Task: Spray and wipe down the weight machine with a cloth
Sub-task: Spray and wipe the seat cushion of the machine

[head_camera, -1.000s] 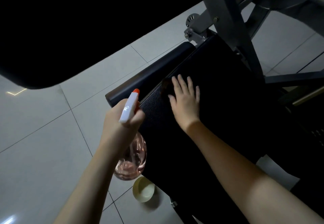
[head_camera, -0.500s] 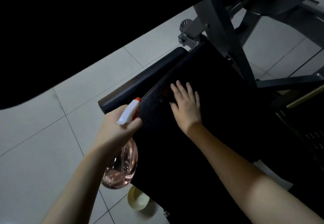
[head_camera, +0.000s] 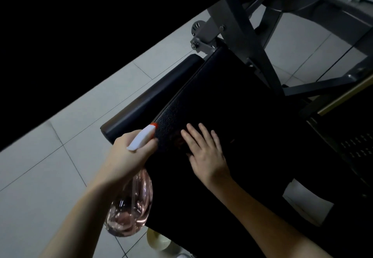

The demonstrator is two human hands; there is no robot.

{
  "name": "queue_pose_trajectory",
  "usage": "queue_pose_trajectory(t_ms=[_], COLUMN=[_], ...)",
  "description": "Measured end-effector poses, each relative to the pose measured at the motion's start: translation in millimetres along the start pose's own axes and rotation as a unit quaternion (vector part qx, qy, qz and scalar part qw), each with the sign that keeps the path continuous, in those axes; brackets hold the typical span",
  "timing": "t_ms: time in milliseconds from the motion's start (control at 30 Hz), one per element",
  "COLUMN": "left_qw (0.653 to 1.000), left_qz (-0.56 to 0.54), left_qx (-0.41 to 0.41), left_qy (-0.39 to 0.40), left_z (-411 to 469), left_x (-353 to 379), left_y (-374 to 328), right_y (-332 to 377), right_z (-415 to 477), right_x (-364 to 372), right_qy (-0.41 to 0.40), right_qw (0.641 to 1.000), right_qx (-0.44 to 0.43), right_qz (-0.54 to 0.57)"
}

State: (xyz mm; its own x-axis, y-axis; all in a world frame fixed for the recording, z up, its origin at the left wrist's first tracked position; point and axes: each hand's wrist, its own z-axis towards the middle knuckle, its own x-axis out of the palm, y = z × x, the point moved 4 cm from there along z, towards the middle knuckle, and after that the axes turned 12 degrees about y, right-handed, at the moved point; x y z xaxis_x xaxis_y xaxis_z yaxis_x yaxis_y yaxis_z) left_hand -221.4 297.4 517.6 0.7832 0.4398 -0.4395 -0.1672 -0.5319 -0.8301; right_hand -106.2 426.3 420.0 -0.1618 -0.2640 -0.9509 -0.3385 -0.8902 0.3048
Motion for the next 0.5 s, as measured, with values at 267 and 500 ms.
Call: queue_pose_trajectory(t_ms=[267, 500], left_qw=[0.998, 0.996], left_qz=[-0.014, 0.021], left_qx=[0.043, 0.073], left_qy=[0.039, 0.042], left_z=[33, 57], left_x=[1, 3], left_y=[-27, -44], right_y=[-4, -4], right_z=[0, -4], right_x=[-2, -5], right_qy=[0.006, 0.023], right_qw=[1.0, 1.0], right_qx=[0.002, -0.007], right_qz=[0.013, 0.014])
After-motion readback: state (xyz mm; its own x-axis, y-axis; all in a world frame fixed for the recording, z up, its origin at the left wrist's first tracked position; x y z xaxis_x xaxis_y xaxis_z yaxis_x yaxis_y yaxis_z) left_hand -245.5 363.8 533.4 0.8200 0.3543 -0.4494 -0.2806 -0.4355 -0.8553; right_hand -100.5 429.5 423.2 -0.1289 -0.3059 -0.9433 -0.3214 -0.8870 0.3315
